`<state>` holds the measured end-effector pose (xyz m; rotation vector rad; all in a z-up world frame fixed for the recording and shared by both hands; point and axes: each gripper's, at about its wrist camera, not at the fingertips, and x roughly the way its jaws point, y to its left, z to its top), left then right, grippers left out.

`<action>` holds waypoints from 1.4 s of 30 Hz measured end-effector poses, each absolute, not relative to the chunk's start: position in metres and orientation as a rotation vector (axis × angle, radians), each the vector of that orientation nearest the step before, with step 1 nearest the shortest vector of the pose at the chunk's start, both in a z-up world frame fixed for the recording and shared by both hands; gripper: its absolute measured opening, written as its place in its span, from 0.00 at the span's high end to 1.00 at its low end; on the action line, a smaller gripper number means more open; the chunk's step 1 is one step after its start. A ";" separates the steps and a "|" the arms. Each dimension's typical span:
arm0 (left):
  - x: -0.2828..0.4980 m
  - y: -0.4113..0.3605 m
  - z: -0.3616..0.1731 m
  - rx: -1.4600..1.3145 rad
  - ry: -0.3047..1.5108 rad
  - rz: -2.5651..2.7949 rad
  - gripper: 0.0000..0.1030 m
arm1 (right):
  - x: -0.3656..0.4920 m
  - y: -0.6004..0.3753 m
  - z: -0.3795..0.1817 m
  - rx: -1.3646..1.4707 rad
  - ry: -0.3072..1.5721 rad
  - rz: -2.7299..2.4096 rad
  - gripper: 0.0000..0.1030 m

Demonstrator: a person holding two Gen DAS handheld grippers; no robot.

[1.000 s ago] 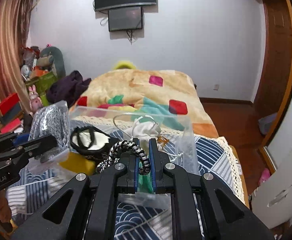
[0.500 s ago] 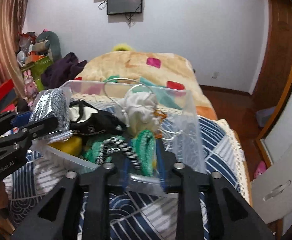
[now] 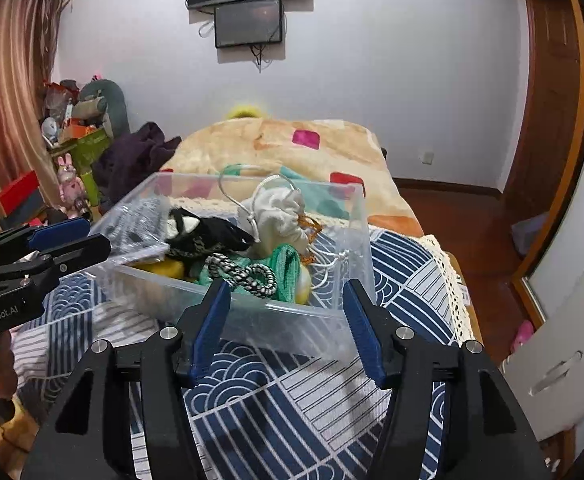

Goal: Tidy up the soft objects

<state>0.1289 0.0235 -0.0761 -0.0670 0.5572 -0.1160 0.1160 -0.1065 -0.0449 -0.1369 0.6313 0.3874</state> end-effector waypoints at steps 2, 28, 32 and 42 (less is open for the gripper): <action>0.124 0.023 -0.069 -0.070 0.537 -0.120 0.47 | 0.113 -0.106 -0.037 -0.131 0.607 0.397 0.47; 0.042 0.019 0.022 -0.058 0.224 -0.073 0.01 | 0.051 -0.109 0.049 -0.023 0.239 0.470 0.11; 0.041 0.019 0.021 -0.058 0.227 -0.067 0.00 | 0.048 -0.110 0.048 -0.007 0.227 0.469 0.01; 0.038 0.020 0.020 -0.061 0.219 -0.059 0.00 | 0.044 -0.115 0.046 0.007 0.227 0.465 0.00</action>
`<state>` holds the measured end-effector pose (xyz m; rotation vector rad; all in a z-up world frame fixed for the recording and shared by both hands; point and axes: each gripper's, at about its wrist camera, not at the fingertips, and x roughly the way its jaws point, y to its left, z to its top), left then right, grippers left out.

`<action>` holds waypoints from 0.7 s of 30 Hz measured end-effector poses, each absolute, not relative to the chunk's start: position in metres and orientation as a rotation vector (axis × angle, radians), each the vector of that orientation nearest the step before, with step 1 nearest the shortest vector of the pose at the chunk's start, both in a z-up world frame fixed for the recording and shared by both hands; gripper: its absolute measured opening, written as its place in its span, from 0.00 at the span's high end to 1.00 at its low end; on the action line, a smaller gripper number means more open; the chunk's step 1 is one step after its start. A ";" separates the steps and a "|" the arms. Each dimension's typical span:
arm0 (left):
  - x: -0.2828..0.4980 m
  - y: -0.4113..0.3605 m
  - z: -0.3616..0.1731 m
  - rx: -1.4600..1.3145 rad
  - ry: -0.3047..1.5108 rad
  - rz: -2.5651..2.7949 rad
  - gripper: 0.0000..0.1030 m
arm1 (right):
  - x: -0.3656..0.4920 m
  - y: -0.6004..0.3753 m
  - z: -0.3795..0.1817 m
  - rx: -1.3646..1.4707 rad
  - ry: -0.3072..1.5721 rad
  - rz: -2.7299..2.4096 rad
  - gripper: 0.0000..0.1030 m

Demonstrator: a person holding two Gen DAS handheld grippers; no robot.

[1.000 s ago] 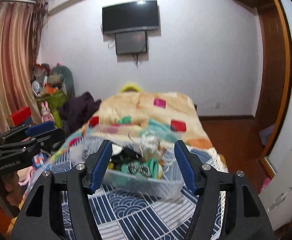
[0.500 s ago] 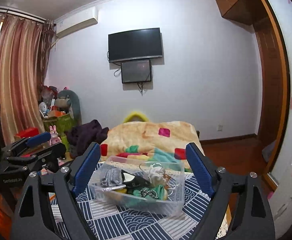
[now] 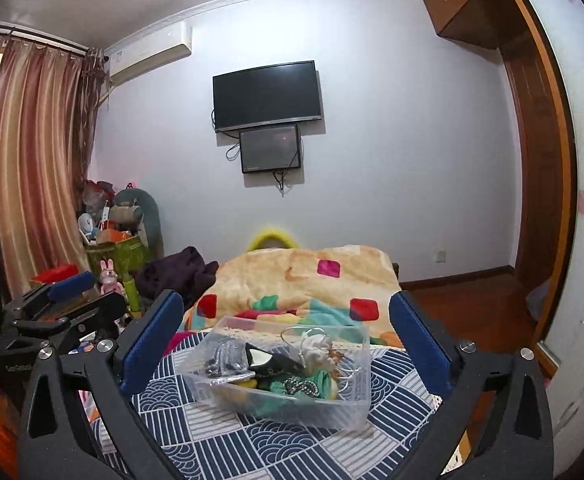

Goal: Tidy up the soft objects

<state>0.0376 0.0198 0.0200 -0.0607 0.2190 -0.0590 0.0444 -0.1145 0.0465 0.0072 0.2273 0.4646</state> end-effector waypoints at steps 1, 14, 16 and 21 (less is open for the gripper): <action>0.037 0.020 0.020 -0.060 0.219 -0.059 0.00 | 0.044 -0.114 0.047 0.007 0.228 0.466 0.00; 0.037 0.020 0.019 -0.061 0.219 -0.061 0.00 | 0.042 -0.119 0.047 0.008 0.224 0.465 0.00; 0.037 0.020 0.019 -0.062 0.219 -0.063 0.00 | 0.042 -0.119 0.047 0.009 0.223 0.465 0.00; 0.035 0.019 0.020 -0.060 0.216 -0.067 0.00 | 0.042 -0.119 0.048 0.010 0.221 0.465 0.00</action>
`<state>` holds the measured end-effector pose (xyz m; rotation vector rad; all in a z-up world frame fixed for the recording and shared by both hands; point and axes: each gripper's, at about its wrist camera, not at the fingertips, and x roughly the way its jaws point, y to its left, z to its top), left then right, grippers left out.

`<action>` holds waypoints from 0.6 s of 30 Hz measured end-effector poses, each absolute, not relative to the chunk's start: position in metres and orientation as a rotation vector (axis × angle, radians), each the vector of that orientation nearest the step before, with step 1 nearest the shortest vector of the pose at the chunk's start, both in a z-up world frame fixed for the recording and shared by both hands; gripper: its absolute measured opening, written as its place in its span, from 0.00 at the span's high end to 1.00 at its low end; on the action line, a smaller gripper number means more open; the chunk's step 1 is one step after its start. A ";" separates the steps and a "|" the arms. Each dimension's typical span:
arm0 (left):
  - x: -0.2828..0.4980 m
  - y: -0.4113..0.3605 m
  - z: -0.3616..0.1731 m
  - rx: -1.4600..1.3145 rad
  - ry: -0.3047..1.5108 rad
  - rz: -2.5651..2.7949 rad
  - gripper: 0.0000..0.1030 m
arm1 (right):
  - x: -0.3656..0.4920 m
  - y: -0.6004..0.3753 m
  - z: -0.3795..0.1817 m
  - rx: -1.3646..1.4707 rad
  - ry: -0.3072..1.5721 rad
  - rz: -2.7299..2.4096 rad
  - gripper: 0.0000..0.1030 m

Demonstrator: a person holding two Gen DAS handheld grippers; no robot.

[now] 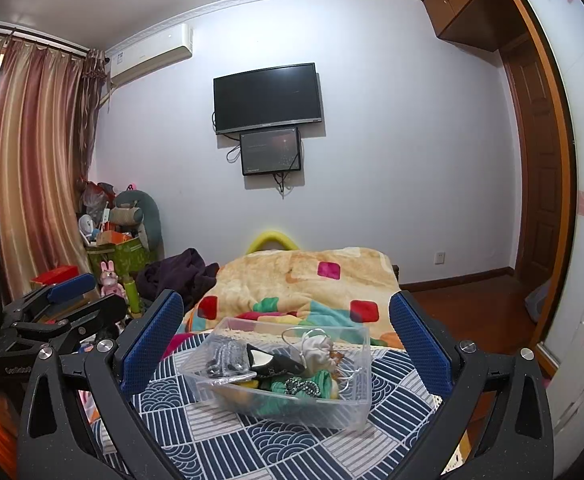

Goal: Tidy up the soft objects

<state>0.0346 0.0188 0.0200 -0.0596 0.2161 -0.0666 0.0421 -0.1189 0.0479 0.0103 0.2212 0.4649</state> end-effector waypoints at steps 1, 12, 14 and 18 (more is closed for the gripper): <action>0.035 0.019 0.020 -0.060 0.216 -0.067 0.00 | 0.042 -0.119 0.049 0.010 0.221 0.465 0.00; 0.031 0.015 0.022 -0.056 0.210 -0.077 0.00 | 0.041 -0.120 0.049 0.011 0.217 0.463 0.00; 0.031 0.015 0.022 -0.056 0.210 -0.077 0.00 | 0.041 -0.120 0.050 0.010 0.216 0.461 0.00; 0.031 0.015 0.022 -0.061 0.212 -0.079 0.00 | 0.041 -0.120 0.051 0.010 0.215 0.461 0.00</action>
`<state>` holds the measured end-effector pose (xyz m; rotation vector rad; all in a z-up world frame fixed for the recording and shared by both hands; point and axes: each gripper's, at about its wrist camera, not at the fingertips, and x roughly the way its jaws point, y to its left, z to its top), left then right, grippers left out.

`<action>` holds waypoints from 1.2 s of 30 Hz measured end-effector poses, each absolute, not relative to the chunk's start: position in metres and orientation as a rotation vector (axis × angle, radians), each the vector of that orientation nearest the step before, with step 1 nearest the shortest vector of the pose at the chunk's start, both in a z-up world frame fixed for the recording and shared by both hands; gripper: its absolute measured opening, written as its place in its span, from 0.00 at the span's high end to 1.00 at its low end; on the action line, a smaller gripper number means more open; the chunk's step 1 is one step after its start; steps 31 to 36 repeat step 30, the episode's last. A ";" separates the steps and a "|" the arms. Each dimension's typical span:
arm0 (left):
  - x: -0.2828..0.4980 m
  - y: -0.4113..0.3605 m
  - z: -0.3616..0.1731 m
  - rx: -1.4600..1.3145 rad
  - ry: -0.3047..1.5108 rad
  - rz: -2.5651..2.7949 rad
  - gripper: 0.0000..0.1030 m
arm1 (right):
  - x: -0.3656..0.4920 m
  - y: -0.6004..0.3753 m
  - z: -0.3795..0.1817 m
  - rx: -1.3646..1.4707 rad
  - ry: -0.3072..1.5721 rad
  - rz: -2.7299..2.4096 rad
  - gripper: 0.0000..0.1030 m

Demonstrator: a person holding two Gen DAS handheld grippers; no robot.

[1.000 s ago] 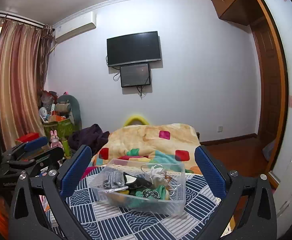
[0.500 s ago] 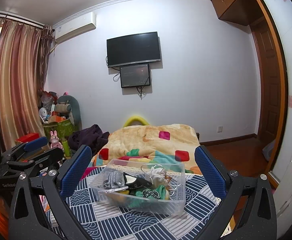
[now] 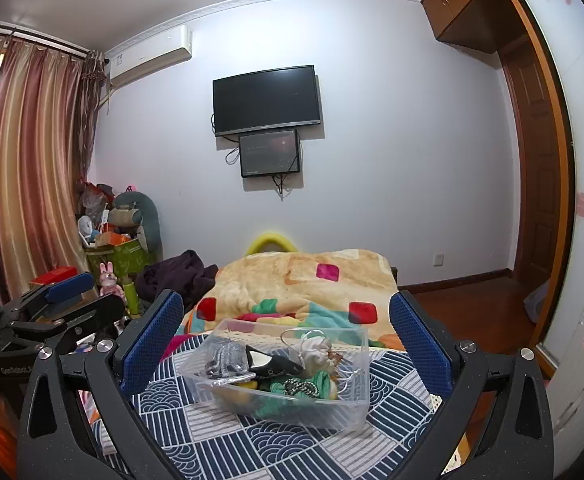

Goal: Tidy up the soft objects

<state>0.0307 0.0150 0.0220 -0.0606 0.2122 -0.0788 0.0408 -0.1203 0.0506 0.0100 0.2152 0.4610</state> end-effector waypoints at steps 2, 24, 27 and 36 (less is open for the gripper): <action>0.031 0.014 0.022 -0.062 0.215 -0.082 0.00 | 0.041 -0.120 0.051 0.010 0.214 0.460 0.00; 0.034 0.015 0.021 -0.063 0.229 -0.088 0.00 | 0.040 -0.122 0.050 0.008 0.214 0.461 0.00; 0.034 0.015 0.020 -0.059 0.228 -0.090 0.00 | 0.040 -0.122 0.051 0.008 0.214 0.461 0.00; 0.034 0.014 0.019 -0.060 0.230 -0.097 0.00 | 0.040 -0.122 0.051 0.009 0.214 0.461 0.00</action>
